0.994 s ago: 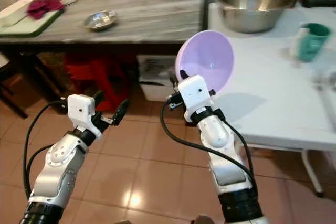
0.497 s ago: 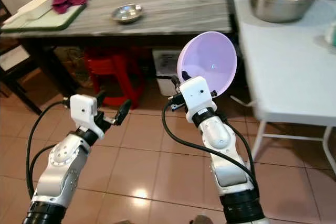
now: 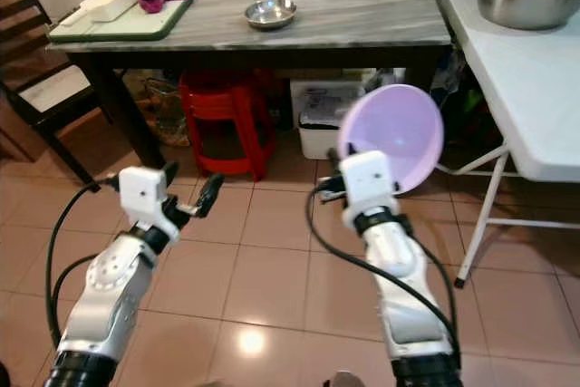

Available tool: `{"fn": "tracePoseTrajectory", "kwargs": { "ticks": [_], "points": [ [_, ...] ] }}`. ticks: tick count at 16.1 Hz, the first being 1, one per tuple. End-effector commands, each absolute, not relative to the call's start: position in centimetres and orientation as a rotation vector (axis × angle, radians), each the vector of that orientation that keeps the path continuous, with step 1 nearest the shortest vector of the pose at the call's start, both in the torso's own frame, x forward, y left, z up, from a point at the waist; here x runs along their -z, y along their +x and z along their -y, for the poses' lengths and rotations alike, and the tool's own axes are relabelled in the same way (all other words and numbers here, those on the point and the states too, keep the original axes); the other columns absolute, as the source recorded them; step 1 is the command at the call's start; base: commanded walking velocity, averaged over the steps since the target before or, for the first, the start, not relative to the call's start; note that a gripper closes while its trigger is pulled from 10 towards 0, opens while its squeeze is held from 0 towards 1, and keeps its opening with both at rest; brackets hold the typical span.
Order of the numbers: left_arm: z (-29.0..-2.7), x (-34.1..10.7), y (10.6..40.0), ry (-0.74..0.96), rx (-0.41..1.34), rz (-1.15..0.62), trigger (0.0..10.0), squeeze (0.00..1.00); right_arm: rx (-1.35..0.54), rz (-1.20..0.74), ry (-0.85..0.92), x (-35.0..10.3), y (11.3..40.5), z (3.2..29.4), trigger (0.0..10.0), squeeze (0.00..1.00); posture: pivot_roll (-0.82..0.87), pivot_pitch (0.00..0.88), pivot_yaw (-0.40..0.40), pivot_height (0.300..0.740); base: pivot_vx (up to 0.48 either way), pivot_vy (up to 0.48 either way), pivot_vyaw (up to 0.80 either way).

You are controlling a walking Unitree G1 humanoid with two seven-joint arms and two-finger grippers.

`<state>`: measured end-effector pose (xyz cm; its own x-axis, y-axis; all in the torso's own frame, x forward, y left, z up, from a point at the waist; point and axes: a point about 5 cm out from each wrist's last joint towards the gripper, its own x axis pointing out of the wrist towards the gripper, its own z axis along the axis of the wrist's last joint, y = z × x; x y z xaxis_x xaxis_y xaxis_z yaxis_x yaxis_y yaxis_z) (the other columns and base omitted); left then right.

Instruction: Setting the table

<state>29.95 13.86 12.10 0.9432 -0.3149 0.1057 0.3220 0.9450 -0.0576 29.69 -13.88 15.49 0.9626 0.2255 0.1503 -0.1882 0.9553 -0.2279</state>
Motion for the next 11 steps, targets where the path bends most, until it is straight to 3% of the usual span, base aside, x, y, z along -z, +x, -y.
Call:
{"fn": "tracePoseTrajectory", "kwargs": {
  "ticks": [1,2,5,7,11],
  "points": [
    [-15.10,-11.73,29.76,-0.063,0.278,0.081,10.0,0.00,-0.222,0.202,-0.199,-16.18,29.56,13.35,10.0,0.00,-0.16,0.115,0.100,0.740,0.000,0.000,0.00],
    [-15.05,-11.71,29.73,-0.074,0.284,0.080,10.0,0.00,-0.220,0.204,-0.198,-16.16,29.49,13.41,10.0,0.00,-0.16,0.115,0.100,0.740,0.000,0.000,0.00],
    [-14.93,-11.85,29.69,-0.082,0.300,0.086,10.0,0.00,-0.220,0.209,-0.190,-16.24,29.23,13.30,10.0,0.00,-0.16,0.114,0.103,0.740,0.000,0.000,0.72],
    [-14.88,-11.84,29.62,-0.081,0.306,0.088,10.0,0.00,-0.225,0.207,-0.183,-16.18,29.13,13.07,10.0,0.00,-0.16,0.113,0.105,0.740,0.298,0.000,0.63],
    [-14.54,-11.83,29.53,-0.092,0.327,0.089,10.0,0.00,-0.224,0.207,-0.181,-16.25,29.20,13.07,10.0,0.00,-0.16,0.110,0.104,0.740,0.391,0.000,0.00]
  ]
}}
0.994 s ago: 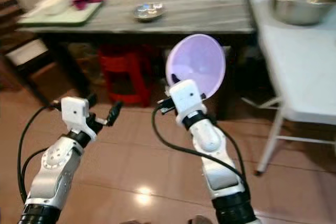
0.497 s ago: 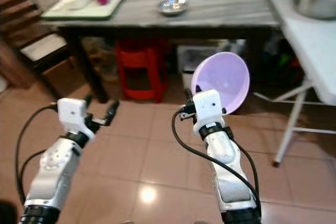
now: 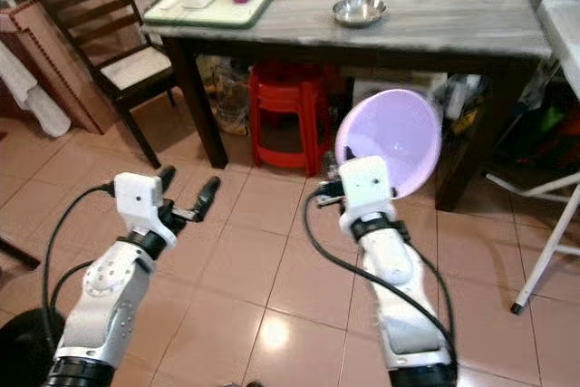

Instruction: Setting the table

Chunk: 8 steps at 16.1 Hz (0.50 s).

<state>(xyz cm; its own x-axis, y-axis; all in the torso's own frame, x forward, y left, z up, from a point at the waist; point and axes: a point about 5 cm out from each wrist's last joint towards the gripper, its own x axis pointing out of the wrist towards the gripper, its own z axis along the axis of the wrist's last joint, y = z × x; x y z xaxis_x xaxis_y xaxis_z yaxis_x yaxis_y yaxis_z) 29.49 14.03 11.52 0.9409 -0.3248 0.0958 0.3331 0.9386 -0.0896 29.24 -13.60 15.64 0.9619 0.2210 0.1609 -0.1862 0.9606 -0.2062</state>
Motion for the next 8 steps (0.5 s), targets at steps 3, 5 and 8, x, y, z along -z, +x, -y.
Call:
{"fn": "tracePoseTrajectory", "kwargs": {
  "ticks": [3,5,8],
  "points": [
    [-14.36,-11.79,29.53,-0.094,0.336,0.088,10.0,0.00,-0.226,0.210,-0.185,-16.33,29.24,13.03,10.0,0.00,-0.16,0.108,0.103,0.740,0.457,0.000,0.00],
    [-14.25,-11.78,29.51,-0.098,0.341,0.088,10.0,0.00,-0.230,0.213,-0.185,-16.40,29.26,12.93,10.0,0.00,-0.16,0.107,0.103,0.740,0.480,0.000,0.00],
    [-14.04,-11.71,29.43,-0.101,0.351,0.087,10.0,0.00,-0.232,0.215,-0.181,-16.46,29.32,12.87,10.0,0.00,-0.16,0.106,0.103,0.740,0.480,0.000,0.00]
  ]
}}
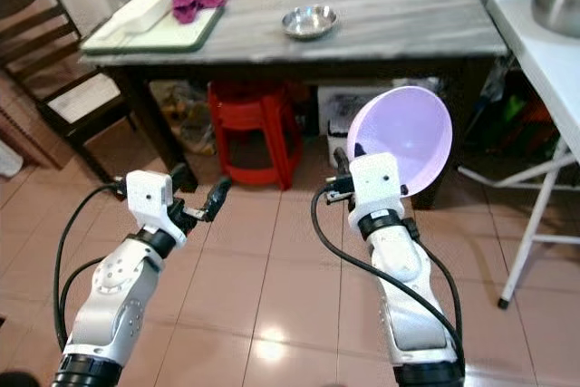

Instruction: Setting the table

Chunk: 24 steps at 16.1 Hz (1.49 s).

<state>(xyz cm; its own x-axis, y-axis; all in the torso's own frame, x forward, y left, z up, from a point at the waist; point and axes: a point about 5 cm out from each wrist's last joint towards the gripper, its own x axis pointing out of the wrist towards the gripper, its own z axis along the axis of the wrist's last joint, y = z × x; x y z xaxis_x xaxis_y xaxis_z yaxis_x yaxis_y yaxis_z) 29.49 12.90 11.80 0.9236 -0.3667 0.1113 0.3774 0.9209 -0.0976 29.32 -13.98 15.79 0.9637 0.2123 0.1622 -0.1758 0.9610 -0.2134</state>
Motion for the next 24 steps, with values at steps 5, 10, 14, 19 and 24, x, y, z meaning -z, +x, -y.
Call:
{"fn": "tracePoseTrajectory", "kwargs": {
  "ticks": [5,10,14,19,24],
  "points": [
    [-13.8,-11.6,29.4,-0.104,0.359,0.085,10.0,0.00,-0.240,0.227,-0.184,-16.7,29.5,12.7,10.0,0.00,-0.16,0.103,0.104,0.740,0.480,0.000,0.00],
    [-13.6,-11.7,29.4,-0.103,0.372,0.084,10.0,0.00,-0.233,0.229,-0.178,-16.8,29.6,12.6,10.0,0.00,-0.16,0.105,0.109,0.740,0.480,0.000,0.00],
    [-13.3,-11.7,29.5,-0.103,0.381,0.086,10.0,0.00,-0.228,0.230,-0.178,-16.9,29.8,12.7,10.0,0.00,-0.16,0.101,0.110,0.740,0.480,0.000,0.00],
    [-13.0,-11.7,29.4,-0.108,0.390,0.088,10.0,0.00,-0.227,0.242,-0.181,-17.3,29.9,12.7,10.0,0.00,-0.17,0.097,0.108,0.740,0.480,0.000,0.00],
    [-12.8,-11.8,29.3,-0.112,0.399,0.090,10.0,0.00,-0.220,0.247,-0.184,-17.5,30.0,12.9,10.0,0.00,-0.17,0.099,0.107,0.740,0.480,0.000,0.00]
  ]
}}
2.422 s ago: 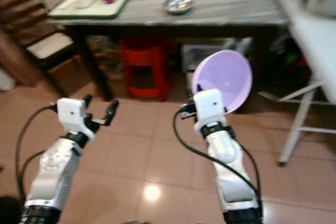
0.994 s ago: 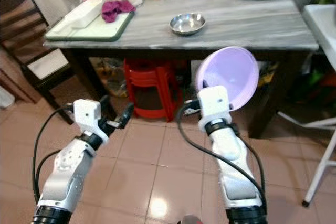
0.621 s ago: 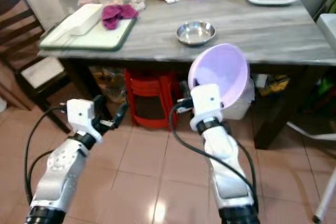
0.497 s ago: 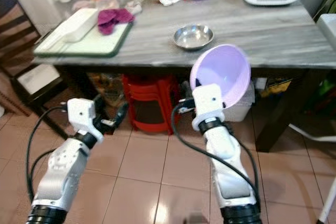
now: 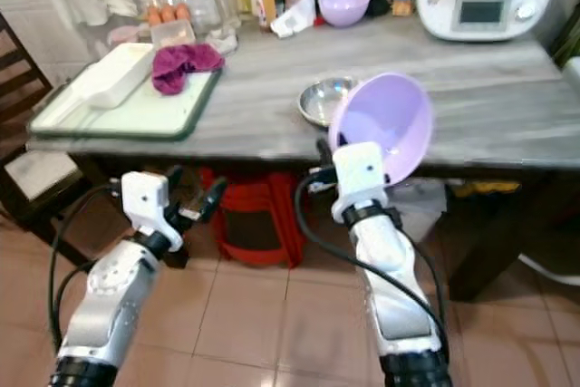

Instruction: Setting the table

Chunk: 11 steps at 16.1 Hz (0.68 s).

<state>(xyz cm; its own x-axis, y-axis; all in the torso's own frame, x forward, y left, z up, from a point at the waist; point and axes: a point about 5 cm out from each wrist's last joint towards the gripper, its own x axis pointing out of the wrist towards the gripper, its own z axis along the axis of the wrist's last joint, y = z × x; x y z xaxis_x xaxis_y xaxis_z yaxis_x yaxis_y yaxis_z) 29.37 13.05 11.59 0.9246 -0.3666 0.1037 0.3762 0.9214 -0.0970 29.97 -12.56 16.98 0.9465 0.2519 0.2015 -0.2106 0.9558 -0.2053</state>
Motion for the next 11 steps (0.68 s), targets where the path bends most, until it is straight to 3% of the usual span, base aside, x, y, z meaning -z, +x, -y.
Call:
{"fn": "tracePoseTrajectory", "kwargs": {
  "ticks": [1,9,11],
  "points": [
    [-12.73,-11.76,29.35,-0.112,0.401,0.090,10.0,0.00,-0.219,0.247,-0.184,-17.52,29.99,12.93,10.0,0.00,-0.17,0.098,0.108,0.740,0.480,0.000,0.00],
    [-12.30,-12.12,29.14,-0.094,0.459,0.099,10.0,0.00,-0.225,0.254,-0.194,-18.08,30.30,12.79,10.0,0.00,-0.17,0.098,0.107,0.740,0.480,0.000,0.00],
    [-12.37,-12.25,28.65,-0.082,0.514,0.107,10.0,0.00,-0.224,0.252,-0.202,-18.44,30.67,13.06,10.0,0.00,-0.17,0.100,0.105,0.740,0.171,0.000,0.00]
  ]
}}
